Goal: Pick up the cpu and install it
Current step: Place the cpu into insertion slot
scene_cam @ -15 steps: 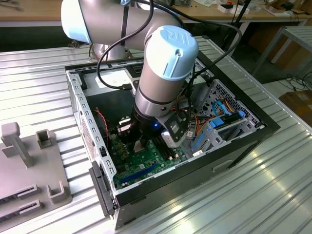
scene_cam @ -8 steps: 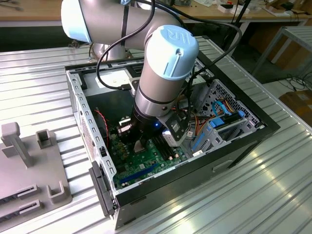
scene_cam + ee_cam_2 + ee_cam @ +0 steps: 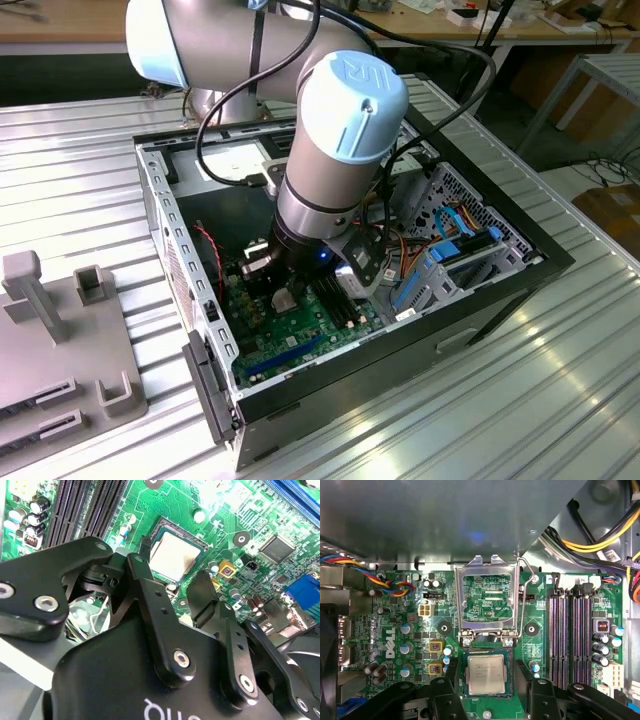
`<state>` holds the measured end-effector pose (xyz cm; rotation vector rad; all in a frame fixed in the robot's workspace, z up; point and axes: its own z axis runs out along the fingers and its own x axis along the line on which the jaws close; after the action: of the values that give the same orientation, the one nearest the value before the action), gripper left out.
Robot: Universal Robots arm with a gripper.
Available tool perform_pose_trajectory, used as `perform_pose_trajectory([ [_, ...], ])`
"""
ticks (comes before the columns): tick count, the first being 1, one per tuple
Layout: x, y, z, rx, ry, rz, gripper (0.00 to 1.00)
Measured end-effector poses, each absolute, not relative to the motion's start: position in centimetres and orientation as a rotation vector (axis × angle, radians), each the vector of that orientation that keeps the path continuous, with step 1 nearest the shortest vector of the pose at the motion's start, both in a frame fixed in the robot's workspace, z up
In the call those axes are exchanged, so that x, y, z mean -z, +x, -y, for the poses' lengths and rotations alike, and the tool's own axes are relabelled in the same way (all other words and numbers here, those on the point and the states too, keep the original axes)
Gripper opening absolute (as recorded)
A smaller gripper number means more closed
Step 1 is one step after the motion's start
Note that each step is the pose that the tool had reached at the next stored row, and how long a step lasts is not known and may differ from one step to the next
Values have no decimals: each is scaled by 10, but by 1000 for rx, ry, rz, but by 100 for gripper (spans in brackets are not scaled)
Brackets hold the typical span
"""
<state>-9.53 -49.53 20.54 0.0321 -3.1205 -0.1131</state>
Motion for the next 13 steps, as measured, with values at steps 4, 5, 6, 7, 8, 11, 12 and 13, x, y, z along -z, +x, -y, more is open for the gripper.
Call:
perform_pose_trajectory([
  [4,-204,-95,495,113,43,3120,56],
  [5,-203,-95,495,113,45,3120,56],
  [6,-203,-95,495,113,46,3120,56],
  [7,-202,-95,495,113,46,3120,56],
  [8,-202,-95,495,113,46,3120,56],
  [11,-202,-95,495,113,46,3120,47],
  [12,-202,-95,495,113,46,3120,47],
  [13,-202,-95,495,113,46,3120,47],
])
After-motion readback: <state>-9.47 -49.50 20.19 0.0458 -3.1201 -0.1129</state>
